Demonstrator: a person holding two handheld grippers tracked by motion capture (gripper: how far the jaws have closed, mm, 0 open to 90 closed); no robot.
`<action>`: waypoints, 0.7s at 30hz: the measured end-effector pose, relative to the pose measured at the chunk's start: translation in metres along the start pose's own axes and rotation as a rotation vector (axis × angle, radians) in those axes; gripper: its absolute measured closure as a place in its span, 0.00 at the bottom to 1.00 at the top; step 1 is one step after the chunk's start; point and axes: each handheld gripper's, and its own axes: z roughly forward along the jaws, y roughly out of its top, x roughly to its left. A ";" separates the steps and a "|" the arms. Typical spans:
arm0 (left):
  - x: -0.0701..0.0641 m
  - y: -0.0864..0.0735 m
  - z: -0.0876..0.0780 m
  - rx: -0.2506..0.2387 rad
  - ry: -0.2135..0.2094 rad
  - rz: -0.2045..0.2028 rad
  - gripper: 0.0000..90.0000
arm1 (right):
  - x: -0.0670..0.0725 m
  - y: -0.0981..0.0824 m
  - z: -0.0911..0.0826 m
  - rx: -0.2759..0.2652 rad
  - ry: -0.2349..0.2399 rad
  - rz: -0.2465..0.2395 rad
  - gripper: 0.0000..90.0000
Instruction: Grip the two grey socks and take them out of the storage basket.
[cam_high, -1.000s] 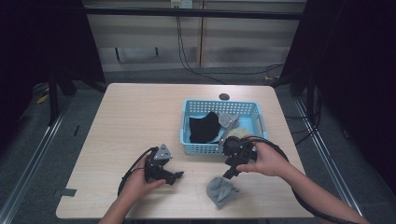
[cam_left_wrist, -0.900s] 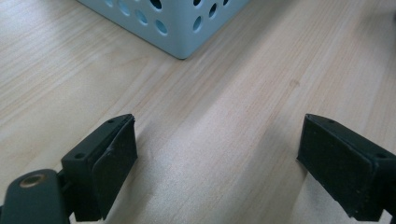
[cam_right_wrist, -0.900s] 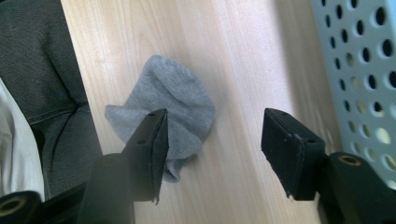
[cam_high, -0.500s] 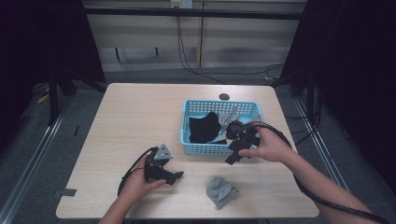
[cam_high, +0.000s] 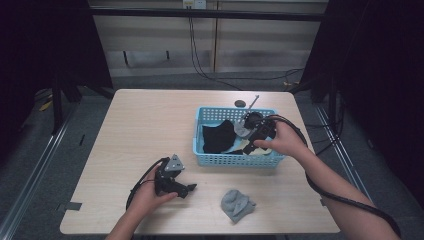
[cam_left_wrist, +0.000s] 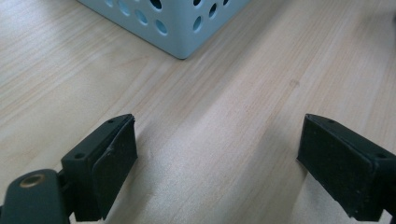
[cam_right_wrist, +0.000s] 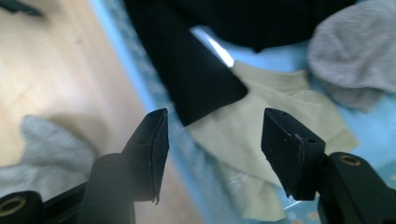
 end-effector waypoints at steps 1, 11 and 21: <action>0.000 0.000 0.000 0.000 -0.001 -0.003 0.12 | -0.002 0.001 0.001 -0.004 -0.005 0.011 0.47; 0.000 0.000 0.000 -0.004 0.001 -0.005 0.12 | -0.024 0.008 0.024 -0.052 -0.100 0.084 0.48; 0.000 0.000 0.000 0.000 -0.001 0.000 0.12 | -0.052 0.010 0.044 -0.082 -0.157 0.207 0.49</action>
